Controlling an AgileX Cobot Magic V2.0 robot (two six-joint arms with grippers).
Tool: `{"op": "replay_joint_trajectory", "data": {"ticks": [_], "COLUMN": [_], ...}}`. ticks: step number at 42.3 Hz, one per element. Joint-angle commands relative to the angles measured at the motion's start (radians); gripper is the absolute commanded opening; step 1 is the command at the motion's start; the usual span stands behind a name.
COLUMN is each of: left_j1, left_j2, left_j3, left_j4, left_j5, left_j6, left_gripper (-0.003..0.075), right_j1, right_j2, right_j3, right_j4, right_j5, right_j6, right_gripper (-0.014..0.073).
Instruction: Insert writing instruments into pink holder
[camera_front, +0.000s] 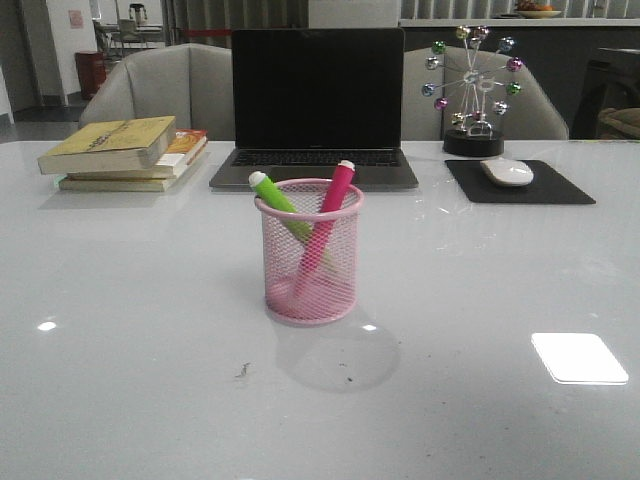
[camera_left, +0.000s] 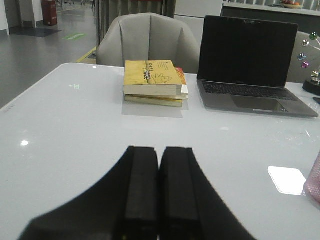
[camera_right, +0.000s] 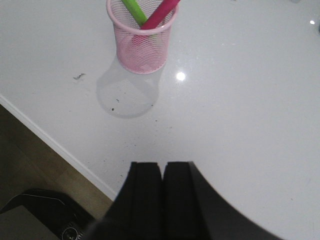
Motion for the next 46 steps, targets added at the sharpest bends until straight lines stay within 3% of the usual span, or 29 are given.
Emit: {"op": "replay_joint_trajectory", "data": {"ticks": [1,30,46], "left_j1": [0.006,-0.032,-0.032], "left_j2": [-0.016,-0.033,-0.033], "left_j3": [0.026,0.059,0.059], "left_j4": [-0.026,-0.021,-0.033], "left_j5": [-0.164,-0.223,-0.258], "left_j6": [-0.008,-0.006,0.064], "left_gripper": [0.0093,0.0093,0.0092], "right_j1": [0.000,0.000,0.000], "right_j2": [-0.004,-0.004,-0.004], "right_j3": [-0.027,-0.027,-0.027], "right_j4": [-0.006,-0.006,-0.006], "right_j5": [-0.057,-0.057,-0.057], "right_j6": [-0.008,-0.008,-0.008], "right_gripper": [0.0029,0.0029,0.0029]}}
